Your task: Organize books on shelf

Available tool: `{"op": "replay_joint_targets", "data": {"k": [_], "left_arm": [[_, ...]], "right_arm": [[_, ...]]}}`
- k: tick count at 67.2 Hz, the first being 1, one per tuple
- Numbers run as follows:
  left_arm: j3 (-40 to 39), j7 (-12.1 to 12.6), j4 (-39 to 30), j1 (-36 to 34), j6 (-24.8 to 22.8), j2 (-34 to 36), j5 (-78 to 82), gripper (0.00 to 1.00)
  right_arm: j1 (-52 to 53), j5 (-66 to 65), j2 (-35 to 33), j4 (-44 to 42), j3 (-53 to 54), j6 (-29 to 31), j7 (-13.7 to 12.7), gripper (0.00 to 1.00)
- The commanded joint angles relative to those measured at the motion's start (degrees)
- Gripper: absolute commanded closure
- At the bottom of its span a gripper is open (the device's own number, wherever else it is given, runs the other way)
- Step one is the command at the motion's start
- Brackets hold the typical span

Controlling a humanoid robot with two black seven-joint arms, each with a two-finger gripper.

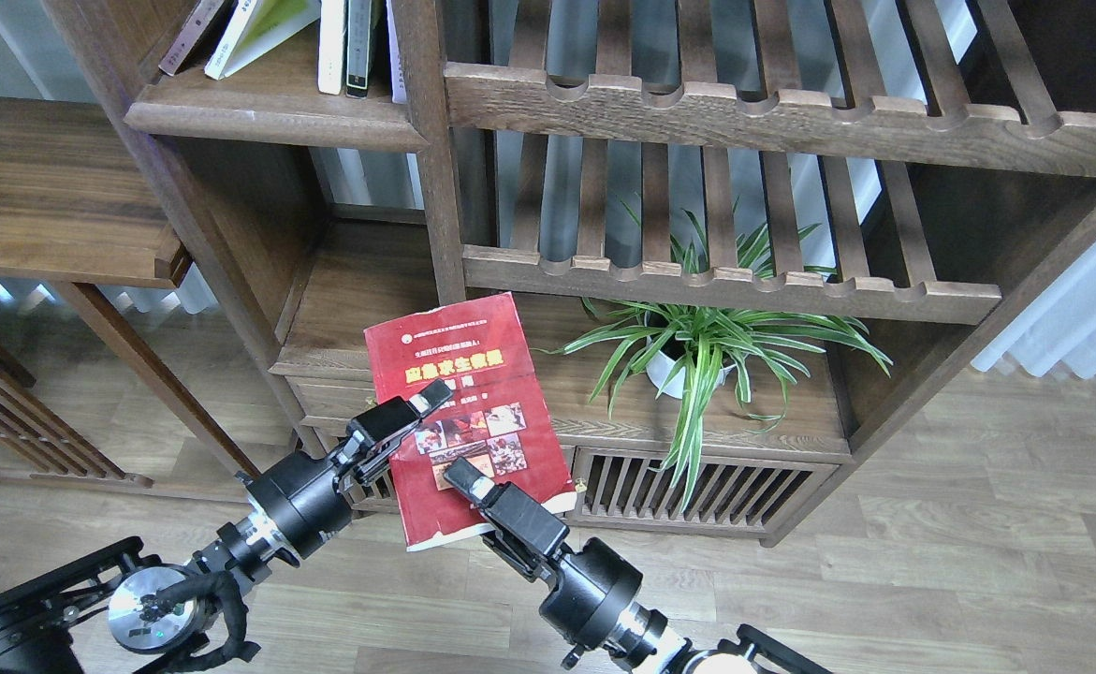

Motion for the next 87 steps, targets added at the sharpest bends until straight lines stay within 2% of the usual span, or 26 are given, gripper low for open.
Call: {"op": "replay_joint_targets", "data": {"k": [1, 12, 16, 40, 65, 87], "left_arm": [[-2.9, -0.1, -0.6, 0.0, 0.0, 3.5, 2.8, 0.93], [-7.5, -0.1, -1.4, 0.0, 0.0, 8.6, 6.5, 0.94], [-11.7, -0.1, -1.5, 0.0, 0.0, 11.8, 8.2, 0.94], [-26.0, 0.2, -1.5, -0.3, 0.0, 20.4, 19.7, 0.93], [-38.2, 0.4, -1.3, -4.6, 0.0, 21.2, 22.7, 0.93], [-41.5, 0.3, 0.4, -12.8, 0.0, 21.2, 24.3, 0.93]], "right_arm": [[1.0, -0.1, 0.0, -0.6, 1.7, 0.0, 0.0, 0.15], [2.9, -0.1, 0.0, -2.4, 4.0, 0.0, 0.4, 0.15], [3.1, -0.1, 0.0, -4.3, 6.1, 0.0, 0.4, 0.15], [3.3, -0.1, 0.0, -6.1, 6.4, 0.0, 0.4, 0.15], [4.2, -0.1, 0.0, -7.7, 6.2, 0.0, 0.3, 0.15], [4.2, -0.1, 0.0, -8.6, 5.8, 0.0, 0.3, 0.15]]}}
